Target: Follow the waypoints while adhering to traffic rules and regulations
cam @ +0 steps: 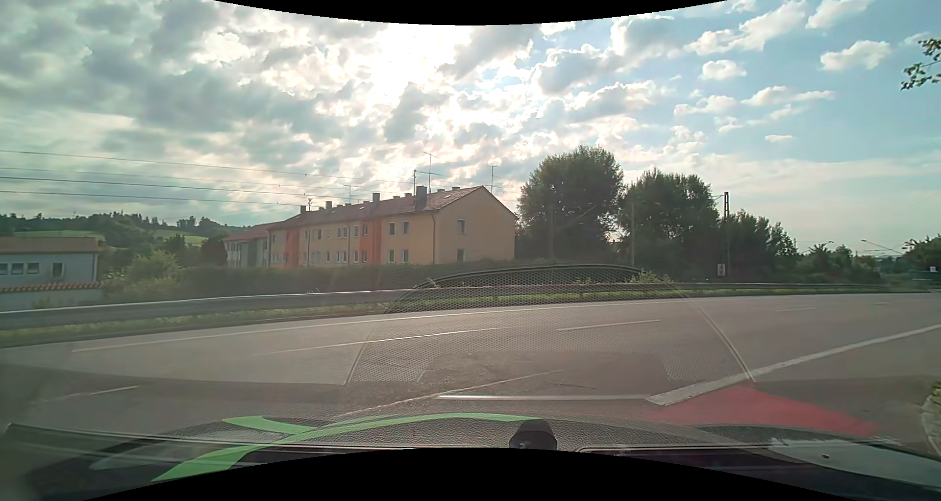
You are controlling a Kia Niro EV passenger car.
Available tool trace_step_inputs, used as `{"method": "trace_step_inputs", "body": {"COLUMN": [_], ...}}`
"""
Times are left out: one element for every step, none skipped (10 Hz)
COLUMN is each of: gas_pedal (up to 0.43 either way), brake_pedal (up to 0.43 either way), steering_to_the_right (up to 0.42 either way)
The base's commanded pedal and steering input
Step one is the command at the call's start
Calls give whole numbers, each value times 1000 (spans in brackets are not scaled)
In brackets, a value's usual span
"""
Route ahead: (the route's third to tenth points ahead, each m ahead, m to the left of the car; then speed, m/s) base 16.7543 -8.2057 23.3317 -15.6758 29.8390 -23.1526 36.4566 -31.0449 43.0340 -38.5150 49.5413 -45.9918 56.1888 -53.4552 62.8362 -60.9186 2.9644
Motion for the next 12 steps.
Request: {"method": "trace_step_inputs", "body": {"gas_pedal": [228, 228, 240, 248, 260, 287, 287, 287, 280, 248, 240, 240], "brake_pedal": [0, 0, 0, 0, 0, 0, 0, 0, 0, 0, 0, 0], "steering_to_the_right": [251, 279, 303, 315, 317, 321, 335, 352, 363, 370, 376, 383]}}
